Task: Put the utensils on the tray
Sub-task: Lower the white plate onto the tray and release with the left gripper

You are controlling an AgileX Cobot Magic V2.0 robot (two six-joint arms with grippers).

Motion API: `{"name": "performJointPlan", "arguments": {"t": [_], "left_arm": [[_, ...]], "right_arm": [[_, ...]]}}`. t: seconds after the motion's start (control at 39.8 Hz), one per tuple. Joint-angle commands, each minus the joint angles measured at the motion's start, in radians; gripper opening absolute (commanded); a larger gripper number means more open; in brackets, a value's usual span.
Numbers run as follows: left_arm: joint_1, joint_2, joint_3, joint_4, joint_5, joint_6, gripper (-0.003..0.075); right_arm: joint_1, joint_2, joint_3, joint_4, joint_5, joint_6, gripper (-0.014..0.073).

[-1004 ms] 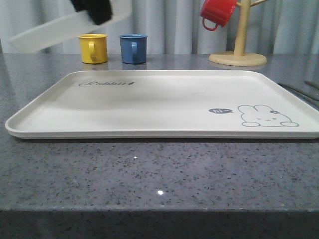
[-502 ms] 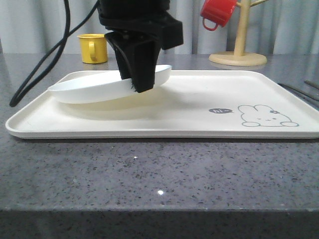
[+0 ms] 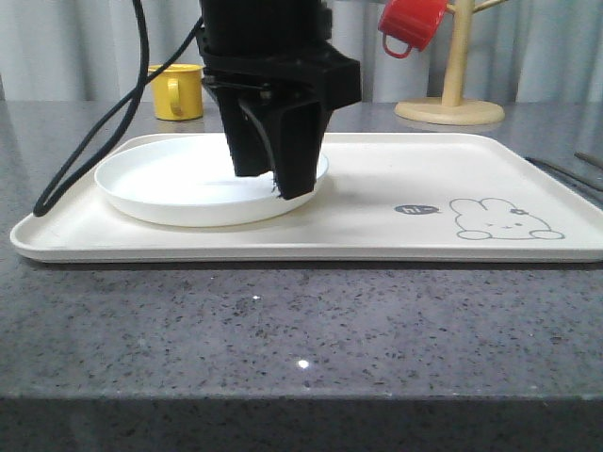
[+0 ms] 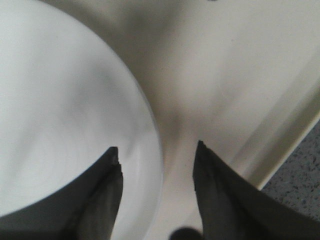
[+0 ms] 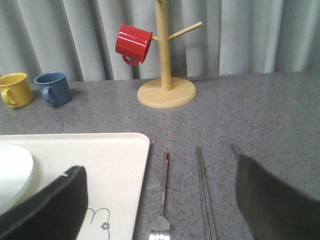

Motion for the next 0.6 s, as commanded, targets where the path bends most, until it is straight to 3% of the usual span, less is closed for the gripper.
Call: {"name": "performJointPlan", "arguments": {"t": [0.0, 0.1, 0.3, 0.58], "left_arm": [[-0.006, -0.059, -0.071, -0.008, 0.034, -0.010, 0.0355], [-0.004, -0.075, -0.103, -0.008, 0.034, -0.010, 0.0302], [0.049, -0.165, -0.105, 0.004, 0.034, -0.010, -0.0013], [0.253, -0.326, -0.006, 0.002, 0.029, -0.061, -0.0018]], "right_arm": [[-0.007, 0.013, -0.033, 0.002, -0.076, -0.006, 0.0624], [-0.007, 0.013, -0.033, 0.002, -0.076, -0.006, 0.0624], [-0.007, 0.013, -0.033, 0.002, -0.076, -0.006, 0.0624], [-0.007, 0.013, -0.033, 0.002, -0.076, -0.006, 0.0624]]}}
